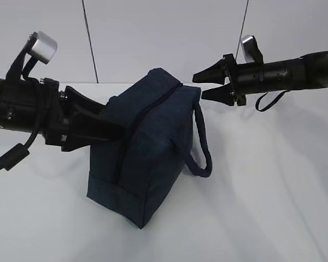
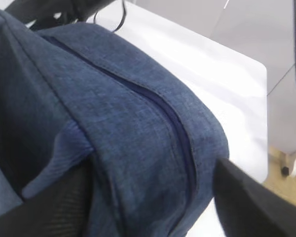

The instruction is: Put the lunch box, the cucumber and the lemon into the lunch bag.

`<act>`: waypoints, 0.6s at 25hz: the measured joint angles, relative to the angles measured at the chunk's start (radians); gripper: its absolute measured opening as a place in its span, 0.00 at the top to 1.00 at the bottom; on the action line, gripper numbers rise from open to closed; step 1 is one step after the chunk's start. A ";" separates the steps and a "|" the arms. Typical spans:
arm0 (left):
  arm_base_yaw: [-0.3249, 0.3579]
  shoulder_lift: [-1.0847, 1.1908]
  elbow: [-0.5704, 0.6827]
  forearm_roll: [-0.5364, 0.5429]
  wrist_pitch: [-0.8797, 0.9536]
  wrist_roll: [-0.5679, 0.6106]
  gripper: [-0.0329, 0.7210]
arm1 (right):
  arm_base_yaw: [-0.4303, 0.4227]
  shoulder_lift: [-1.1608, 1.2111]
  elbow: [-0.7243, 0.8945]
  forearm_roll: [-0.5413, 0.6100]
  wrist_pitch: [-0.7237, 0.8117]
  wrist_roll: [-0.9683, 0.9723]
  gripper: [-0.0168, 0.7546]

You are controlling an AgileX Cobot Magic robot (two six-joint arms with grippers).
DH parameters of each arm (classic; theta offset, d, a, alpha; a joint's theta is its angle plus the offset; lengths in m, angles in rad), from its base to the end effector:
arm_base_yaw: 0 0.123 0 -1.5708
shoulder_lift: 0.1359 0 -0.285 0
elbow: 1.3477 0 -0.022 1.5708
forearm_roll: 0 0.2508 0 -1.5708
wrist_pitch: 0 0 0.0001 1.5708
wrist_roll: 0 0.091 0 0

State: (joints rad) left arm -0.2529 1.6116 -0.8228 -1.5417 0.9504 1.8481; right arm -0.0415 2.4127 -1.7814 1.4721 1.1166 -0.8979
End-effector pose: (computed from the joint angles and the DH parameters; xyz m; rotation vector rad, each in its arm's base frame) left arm 0.2669 -0.1455 0.2227 1.0483 1.8635 -1.0374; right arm 0.4952 0.0609 0.1437 -0.0413 2.2119 1.4820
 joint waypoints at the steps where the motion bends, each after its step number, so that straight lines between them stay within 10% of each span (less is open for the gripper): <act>1: 0.000 -0.005 0.000 0.009 -0.016 -0.018 0.23 | -0.005 -0.012 0.000 -0.007 0.002 0.000 0.28; 15: 0.082 -0.374 0.000 0.224 -0.069 -0.363 0.17 | -0.006 -0.189 0.000 -0.270 0.066 0.084 0.28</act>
State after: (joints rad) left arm -0.1713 1.2375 -0.8228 -1.3174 0.8814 1.4853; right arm -0.0479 2.2236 -1.7814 1.2016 1.1824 -0.8144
